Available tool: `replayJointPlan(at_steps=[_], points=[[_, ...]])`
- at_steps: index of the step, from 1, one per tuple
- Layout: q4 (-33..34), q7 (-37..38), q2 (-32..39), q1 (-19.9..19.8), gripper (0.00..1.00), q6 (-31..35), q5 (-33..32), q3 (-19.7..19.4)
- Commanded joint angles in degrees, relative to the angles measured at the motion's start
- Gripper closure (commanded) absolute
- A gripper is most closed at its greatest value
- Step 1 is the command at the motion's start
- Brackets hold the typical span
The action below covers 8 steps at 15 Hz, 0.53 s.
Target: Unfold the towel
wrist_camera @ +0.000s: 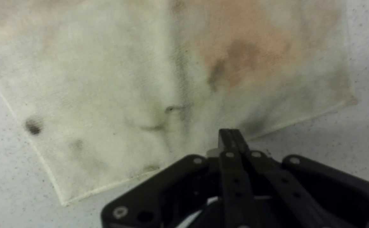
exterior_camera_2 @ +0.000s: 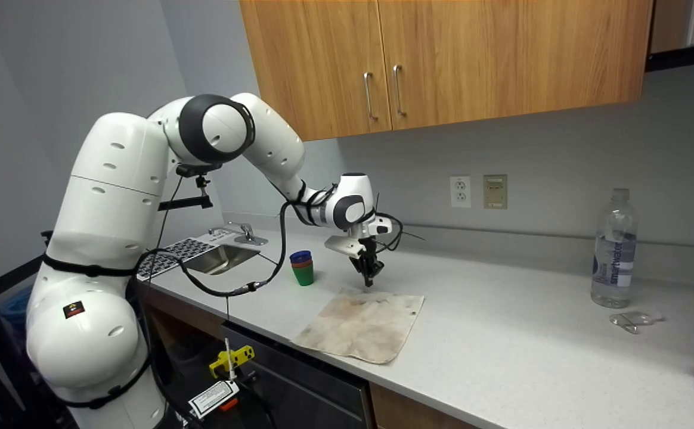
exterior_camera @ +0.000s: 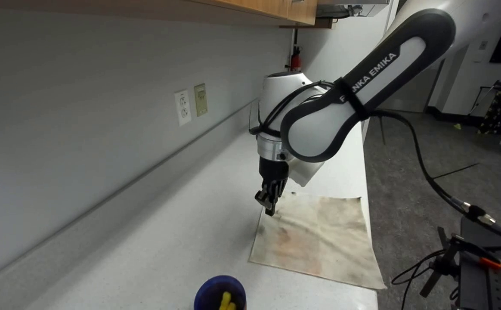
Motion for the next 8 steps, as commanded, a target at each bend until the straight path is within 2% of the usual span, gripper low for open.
replayJointPlan(at_steps=[1,5,8], points=[[-7.32,2.62,-9.83,1.96,1.0,-4.53,-2.75,-0.67],[-13.2,3.11,-18.03,1.71,1.0,-5.69,-4.08,0.35],[-17.55,2.95,-22.94,1.22,1.0,-4.09,-4.15,0.97]])
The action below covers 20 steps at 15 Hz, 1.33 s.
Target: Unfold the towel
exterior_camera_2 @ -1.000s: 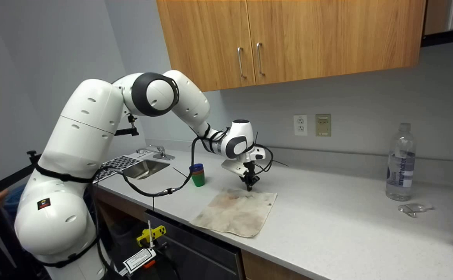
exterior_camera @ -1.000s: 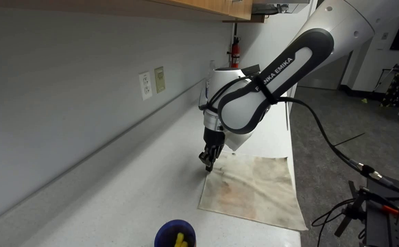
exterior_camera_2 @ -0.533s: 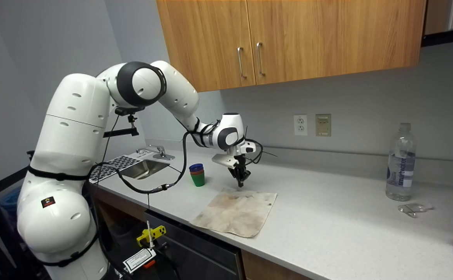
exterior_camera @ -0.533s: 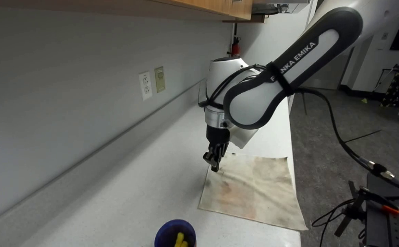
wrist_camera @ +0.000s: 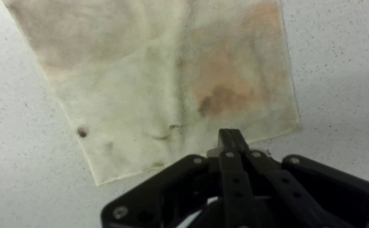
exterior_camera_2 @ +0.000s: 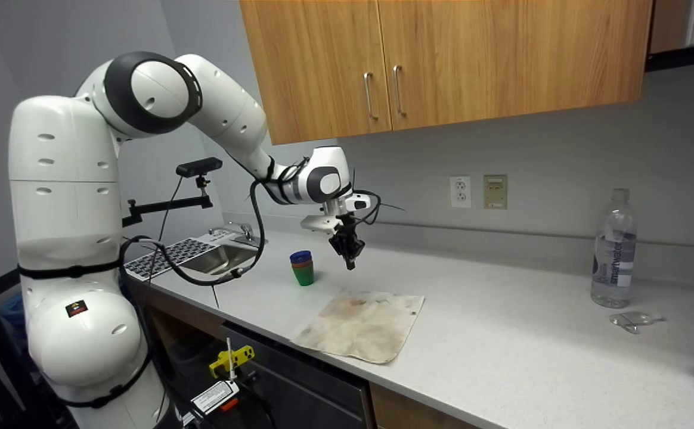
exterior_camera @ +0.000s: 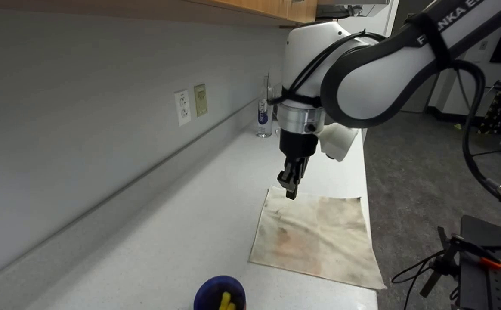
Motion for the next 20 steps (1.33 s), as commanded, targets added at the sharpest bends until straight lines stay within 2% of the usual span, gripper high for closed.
replayJointPlan(at_steps=[1,5,6,8,15,17,20], points=[[-7.39,-0.17,-8.05,-0.7,1.0,1.76,-0.92,0.83],[-11.28,-1.25,-12.1,-1.07,1.0,5.57,-0.7,1.47],[-11.98,-1.85,-12.82,-1.17,0.74,6.47,-0.43,1.64],[-13.2,-3.69,-13.77,-1.3,0.66,8.9,0.44,2.09],[-15.82,-11.77,-14.28,-1.89,0.13,18.15,4.89,2.62],[-16.49,-13.19,-14.63,-2.09,0.0,19.42,6.24,2.63],[-17.62,-14.81,-15.59,-2.28,0.0,20.4,7.84,2.67]])
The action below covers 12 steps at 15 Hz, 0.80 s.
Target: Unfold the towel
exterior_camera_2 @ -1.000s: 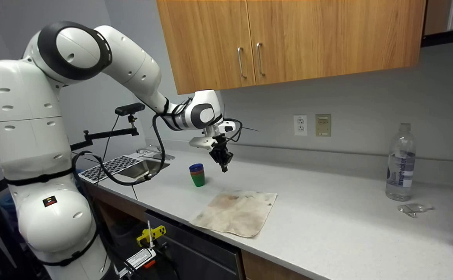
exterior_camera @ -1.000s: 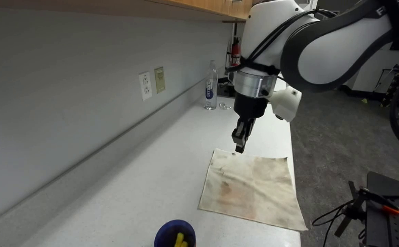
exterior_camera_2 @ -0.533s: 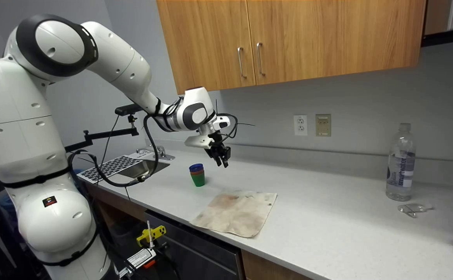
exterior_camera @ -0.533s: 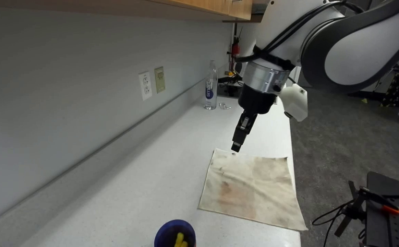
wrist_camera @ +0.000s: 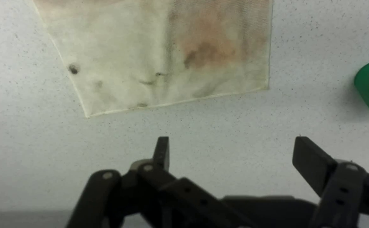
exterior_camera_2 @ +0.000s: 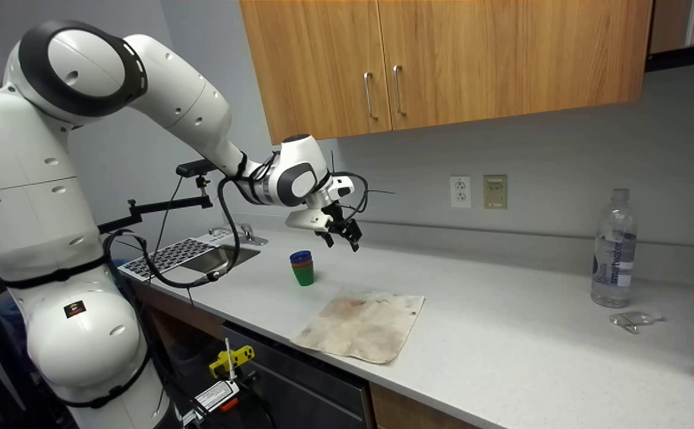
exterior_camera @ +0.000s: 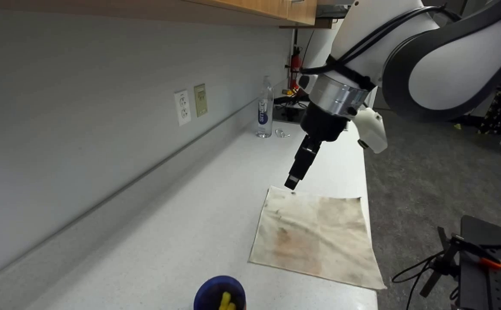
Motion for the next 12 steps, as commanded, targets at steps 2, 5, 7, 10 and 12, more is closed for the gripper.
replayJointPlan(at_steps=[2,5,7,10,12], points=[[-3.41,-4.38,-3.39,-1.39,0.0,2.14,4.34,1.13],[-1.34,-1.71,-1.35,-1.12,0.0,0.51,2.04,1.0],[-1.6,-1.72,-1.62,-1.11,0.0,0.51,2.05,0.99],[-1.61,-1.73,-1.62,-1.12,0.0,0.52,2.05,0.99],[-1.61,-1.73,-1.62,-1.12,0.0,0.52,2.05,0.99]])
